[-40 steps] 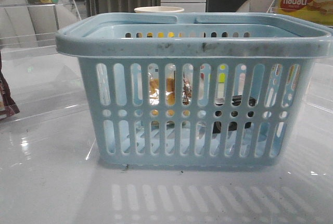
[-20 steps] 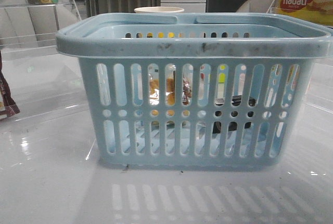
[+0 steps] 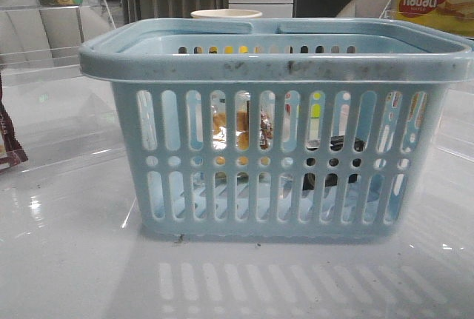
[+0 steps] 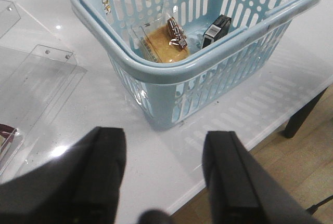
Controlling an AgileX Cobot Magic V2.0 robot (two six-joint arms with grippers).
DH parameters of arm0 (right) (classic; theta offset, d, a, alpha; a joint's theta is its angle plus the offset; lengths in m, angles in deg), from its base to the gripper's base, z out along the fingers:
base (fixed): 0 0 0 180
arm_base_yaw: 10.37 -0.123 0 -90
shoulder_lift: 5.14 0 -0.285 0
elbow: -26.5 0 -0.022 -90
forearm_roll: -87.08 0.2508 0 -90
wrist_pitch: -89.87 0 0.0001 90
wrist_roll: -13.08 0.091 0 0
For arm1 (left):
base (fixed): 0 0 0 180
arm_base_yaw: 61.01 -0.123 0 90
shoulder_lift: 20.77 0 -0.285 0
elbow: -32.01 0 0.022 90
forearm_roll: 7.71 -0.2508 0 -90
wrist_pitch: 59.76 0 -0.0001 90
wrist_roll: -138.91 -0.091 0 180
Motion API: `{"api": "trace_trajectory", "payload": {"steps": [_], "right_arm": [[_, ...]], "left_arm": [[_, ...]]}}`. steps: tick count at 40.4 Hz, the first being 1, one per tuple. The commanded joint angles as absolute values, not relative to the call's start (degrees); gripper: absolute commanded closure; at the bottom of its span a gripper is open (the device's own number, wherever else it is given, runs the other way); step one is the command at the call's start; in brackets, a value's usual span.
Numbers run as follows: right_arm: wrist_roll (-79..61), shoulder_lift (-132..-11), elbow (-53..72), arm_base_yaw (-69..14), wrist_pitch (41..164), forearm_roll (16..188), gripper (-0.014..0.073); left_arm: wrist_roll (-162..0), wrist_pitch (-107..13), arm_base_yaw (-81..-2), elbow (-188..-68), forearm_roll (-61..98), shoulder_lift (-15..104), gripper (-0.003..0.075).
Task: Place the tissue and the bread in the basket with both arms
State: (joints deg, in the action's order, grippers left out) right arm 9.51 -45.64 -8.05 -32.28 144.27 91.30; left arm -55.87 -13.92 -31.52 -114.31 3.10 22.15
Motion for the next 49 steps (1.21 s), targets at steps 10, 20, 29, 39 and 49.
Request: {"api": "trace_trajectory", "payload": {"steps": [10,20,29,39,49], "right_arm": [[9.63,-45.68,-6.54,-32.13,139.78,90.89,0.0503],[9.63,-45.68,-6.54,-32.13,140.41,90.89,0.054],[9.63,-45.68,-6.54,-32.13,140.48,90.89,0.054],[9.63,-45.68,-6.54,-32.13,140.48,90.89,0.054],[9.63,-45.68,-6.54,-32.13,140.48,90.97,0.054]], "left_arm": [[-55.25,-18.7,-31.09,-115.73,3.7,22.48,0.0631],[-55.25,-18.38,-31.09,-115.73,3.82,22.48,0.0628],[-55.25,-18.38,-31.09,-115.73,3.82,22.48,0.0628],[-55.25,-18.63,-31.42,-115.17,3.99,20.66,0.0628],[-56.98,-29.77,-48.44,-104.78,3.8,7.93,0.0628]]}}
